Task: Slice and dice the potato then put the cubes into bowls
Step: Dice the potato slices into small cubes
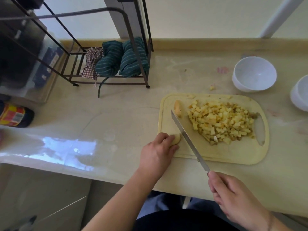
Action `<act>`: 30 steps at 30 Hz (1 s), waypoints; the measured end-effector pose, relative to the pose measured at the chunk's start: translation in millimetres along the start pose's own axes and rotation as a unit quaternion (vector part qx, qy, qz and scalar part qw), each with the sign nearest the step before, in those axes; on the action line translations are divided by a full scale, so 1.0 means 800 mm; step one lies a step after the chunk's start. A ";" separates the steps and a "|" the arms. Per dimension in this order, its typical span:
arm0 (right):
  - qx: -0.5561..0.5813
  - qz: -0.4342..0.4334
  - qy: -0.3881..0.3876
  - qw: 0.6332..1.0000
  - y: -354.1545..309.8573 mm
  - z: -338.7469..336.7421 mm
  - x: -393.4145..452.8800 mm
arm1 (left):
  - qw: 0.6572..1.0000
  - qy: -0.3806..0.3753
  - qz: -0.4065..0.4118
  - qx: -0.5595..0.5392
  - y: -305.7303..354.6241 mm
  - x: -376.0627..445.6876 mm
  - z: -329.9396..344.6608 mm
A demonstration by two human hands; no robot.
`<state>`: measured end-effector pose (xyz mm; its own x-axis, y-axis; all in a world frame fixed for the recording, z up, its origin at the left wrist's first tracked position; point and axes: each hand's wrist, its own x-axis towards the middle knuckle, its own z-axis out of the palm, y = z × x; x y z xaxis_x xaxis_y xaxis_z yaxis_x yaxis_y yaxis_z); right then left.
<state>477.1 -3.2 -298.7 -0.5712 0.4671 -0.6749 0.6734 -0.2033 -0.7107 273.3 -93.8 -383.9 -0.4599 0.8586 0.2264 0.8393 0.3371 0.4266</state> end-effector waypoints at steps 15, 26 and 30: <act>-0.013 -0.010 -0.015 1.000 -0.010 0.001 0.005 | 0.996 -0.024 -0.055 -0.073 0.014 0.008 -0.002; -0.076 -0.037 0.021 0.996 -0.002 0.007 -0.010 | 0.994 0.010 0.031 -0.103 0.004 0.015 0.010; -0.061 -0.025 0.004 0.998 -0.014 0.005 -0.020 | 0.993 0.017 0.031 -0.110 0.003 0.017 0.010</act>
<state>477.1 -12.2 -280.8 -0.6025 0.4810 -0.6369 0.6964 -0.0731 -0.7139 271.6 -78.2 -386.6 -0.4214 0.8603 0.2868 0.7846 0.1873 0.5911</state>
